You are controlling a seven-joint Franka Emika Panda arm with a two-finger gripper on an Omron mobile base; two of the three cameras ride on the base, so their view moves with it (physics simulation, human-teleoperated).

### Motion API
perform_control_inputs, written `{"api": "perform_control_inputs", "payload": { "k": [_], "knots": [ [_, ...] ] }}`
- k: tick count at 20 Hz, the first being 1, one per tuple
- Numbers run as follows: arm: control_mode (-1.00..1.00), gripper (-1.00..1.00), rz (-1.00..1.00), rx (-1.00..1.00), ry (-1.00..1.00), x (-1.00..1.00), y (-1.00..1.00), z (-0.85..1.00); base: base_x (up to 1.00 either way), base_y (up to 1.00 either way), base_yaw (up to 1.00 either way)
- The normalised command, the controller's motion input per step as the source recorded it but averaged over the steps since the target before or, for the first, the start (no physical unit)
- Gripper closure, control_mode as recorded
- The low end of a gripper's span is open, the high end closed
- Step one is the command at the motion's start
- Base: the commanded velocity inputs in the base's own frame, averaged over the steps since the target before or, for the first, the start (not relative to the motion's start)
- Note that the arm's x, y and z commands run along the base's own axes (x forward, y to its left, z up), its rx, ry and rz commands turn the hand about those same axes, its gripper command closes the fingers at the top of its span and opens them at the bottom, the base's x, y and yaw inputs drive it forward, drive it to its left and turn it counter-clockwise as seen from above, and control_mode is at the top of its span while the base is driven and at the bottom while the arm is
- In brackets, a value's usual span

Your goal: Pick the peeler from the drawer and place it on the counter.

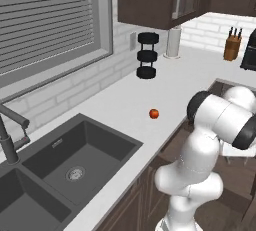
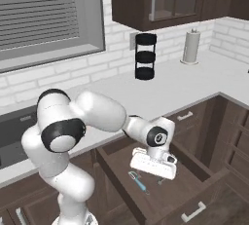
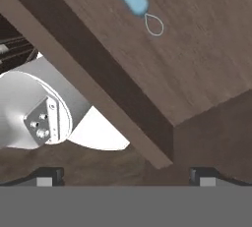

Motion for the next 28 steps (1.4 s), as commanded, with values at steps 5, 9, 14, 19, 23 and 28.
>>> {"api": "perform_control_inputs", "payload": {
  "k": [5,9,14,19,23,28],
  "knots": [
    [-1.0,-1.0,0.01,0.19,-0.02,0.33,0.47,-0.25,0.0,0.0,0.0],
    [-1.0,-1.0,0.02,0.05,-0.09,0.44,0.0,-0.07,0.0,0.0,0.0],
    [-1.0,-1.0,0.0,0.0,-0.1,0.36,-0.03,-0.28,0.0,0.0,0.0],
    [-1.0,-1.0,0.0,0.03,0.0,0.44,-0.42,-0.53,0.0,0.0,0.0],
    [-1.0,-1.0,0.01,0.05,0.0,0.08,-0.72,-0.49,0.0,0.0,0.0],
    [-1.0,-1.0,0.02,0.0,-0.05,0.16,-0.05,-0.37,0.0,0.0,0.0]
  ]
}}
